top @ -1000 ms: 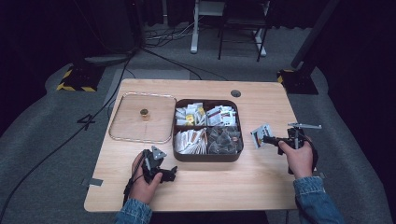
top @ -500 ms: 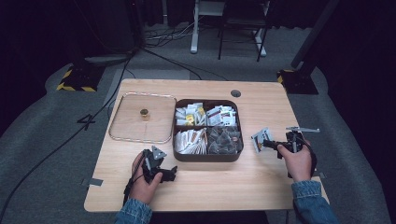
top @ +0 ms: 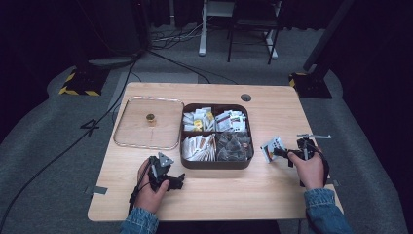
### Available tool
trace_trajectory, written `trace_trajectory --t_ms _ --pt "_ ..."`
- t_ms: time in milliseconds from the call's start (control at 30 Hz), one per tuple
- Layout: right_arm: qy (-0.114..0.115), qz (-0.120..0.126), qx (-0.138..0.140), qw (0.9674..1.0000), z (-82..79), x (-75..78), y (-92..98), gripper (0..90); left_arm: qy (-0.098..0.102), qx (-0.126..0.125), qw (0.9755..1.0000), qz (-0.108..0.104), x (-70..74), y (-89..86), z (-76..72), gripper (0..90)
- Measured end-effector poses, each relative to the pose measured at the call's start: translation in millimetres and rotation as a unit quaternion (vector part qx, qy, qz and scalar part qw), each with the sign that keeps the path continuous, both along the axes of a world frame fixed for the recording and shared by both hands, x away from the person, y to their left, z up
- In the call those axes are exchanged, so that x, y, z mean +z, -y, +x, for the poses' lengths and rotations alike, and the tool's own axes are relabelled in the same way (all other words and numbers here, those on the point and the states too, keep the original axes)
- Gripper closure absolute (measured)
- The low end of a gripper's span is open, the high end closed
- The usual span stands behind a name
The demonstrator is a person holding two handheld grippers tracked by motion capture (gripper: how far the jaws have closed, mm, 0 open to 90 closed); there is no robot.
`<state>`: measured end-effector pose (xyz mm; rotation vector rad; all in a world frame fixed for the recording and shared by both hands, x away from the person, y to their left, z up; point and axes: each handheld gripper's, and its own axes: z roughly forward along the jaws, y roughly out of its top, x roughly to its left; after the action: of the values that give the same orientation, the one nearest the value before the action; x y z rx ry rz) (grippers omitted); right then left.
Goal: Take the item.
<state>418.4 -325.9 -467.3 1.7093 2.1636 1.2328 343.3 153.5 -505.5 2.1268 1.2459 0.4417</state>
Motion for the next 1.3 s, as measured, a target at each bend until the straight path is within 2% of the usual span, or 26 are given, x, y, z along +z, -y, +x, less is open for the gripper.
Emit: trace_trajectory --t_ms 67,100,300,567,700,867,1000,1167,1300 --pt "0.005 -0.002 -0.008 1.0000 0.7 -1.5 0.4 60.3 0.000 0.000 1.0000 0.000 0.0 0.0 0.0 0.0" --pt "0.009 -0.002 -0.012 0.9999 1.6 -2.6 0.8 53.3 0.000 0.000 1.0000 0.000 0.0 0.0 0.0 0.0" --pt "0.017 -0.020 -0.024 0.9994 2.6 -4.6 4.2 44.5 0.000 0.000 1.0000 0.000 0.0 0.0 -0.1 0.0" --pt "0.032 -0.054 -0.056 0.9964 1.8 -5.5 19.0 41.8 0.000 0.000 1.0000 0.000 0.0 0.0 0.0 0.0" --pt "0.036 -0.053 -0.059 0.9962 0.6 -4.0 22.9 42.1 0.000 0.000 1.0000 0.000 0.0 0.0 -0.1 0.0" --pt "0.051 -0.060 -0.049 0.9957 -1.8 1.2 21.5 41.9 0.000 0.000 1.0000 0.000 0.0 0.0 0.0 0.0" --pt "0.073 -0.057 -0.024 0.9954 -10.1 12.9 15.2 41.8 0.000 0.000 1.0000 0.000 0.1 0.0 -0.2 0.0" --pt "0.079 -0.051 -0.002 0.9956 -22.6 25.8 7.8 41.8 -0.001 0.000 1.0000 0.002 0.4 -0.9 -3.1 0.1" --pt "0.078 -0.047 0.019 0.9956 -31.3 30.2 0.9 41.8 0.000 -0.004 1.0000 0.000 0.1 -1.7 -6.7 0.1"
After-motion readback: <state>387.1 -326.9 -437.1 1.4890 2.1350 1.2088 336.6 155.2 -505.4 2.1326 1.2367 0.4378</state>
